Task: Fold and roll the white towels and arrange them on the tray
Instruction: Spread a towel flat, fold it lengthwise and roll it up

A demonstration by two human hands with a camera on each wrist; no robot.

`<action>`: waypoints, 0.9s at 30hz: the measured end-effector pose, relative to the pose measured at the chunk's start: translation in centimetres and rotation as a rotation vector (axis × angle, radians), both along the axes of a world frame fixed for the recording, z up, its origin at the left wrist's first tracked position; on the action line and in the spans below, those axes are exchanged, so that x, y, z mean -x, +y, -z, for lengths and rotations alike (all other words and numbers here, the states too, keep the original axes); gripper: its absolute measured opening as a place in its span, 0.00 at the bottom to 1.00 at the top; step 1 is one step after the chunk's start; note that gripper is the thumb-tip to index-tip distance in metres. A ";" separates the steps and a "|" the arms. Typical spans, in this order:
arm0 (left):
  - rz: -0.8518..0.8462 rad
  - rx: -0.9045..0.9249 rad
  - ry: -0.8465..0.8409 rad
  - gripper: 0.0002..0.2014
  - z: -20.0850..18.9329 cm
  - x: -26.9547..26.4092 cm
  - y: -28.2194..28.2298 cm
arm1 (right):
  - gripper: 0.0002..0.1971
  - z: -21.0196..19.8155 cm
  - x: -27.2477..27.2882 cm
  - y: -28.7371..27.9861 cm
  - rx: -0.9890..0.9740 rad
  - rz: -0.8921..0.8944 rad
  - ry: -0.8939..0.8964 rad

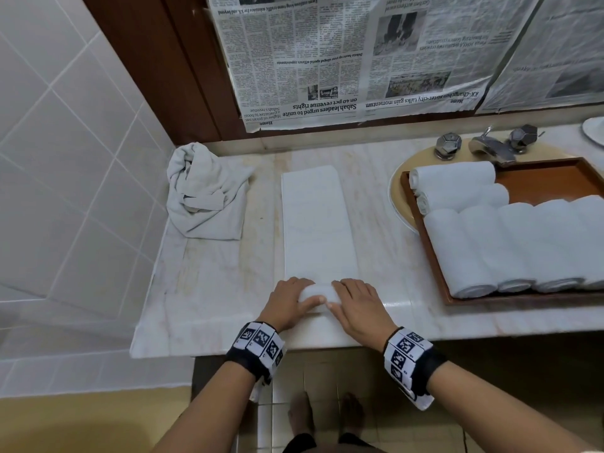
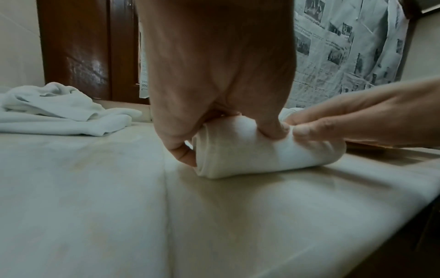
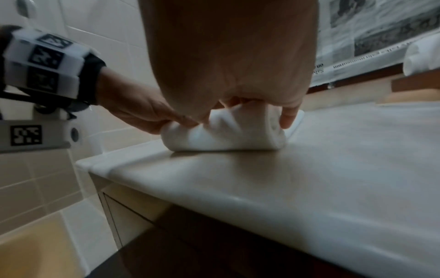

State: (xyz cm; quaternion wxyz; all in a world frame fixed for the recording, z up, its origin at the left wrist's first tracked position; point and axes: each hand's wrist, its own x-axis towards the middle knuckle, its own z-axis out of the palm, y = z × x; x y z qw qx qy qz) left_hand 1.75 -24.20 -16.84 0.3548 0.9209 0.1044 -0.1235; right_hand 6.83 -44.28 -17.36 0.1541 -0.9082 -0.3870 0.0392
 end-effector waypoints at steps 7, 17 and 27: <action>0.040 -0.183 -0.173 0.36 0.8 2.5 -1.3 | 0.35 0.2 -1.7 0.0 0.075 -0.032 0.142; 0.115 -0.222 0.075 0.37 -0.1 1.3 -0.9 | 0.22 -0.9 -1.5 -0.1 0.014 0.026 0.146; 0.002 -0.127 0.058 0.36 -0.6 1.7 -1.3 | 0.45 -0.6 -1.7 -0.5 0.168 -0.135 0.130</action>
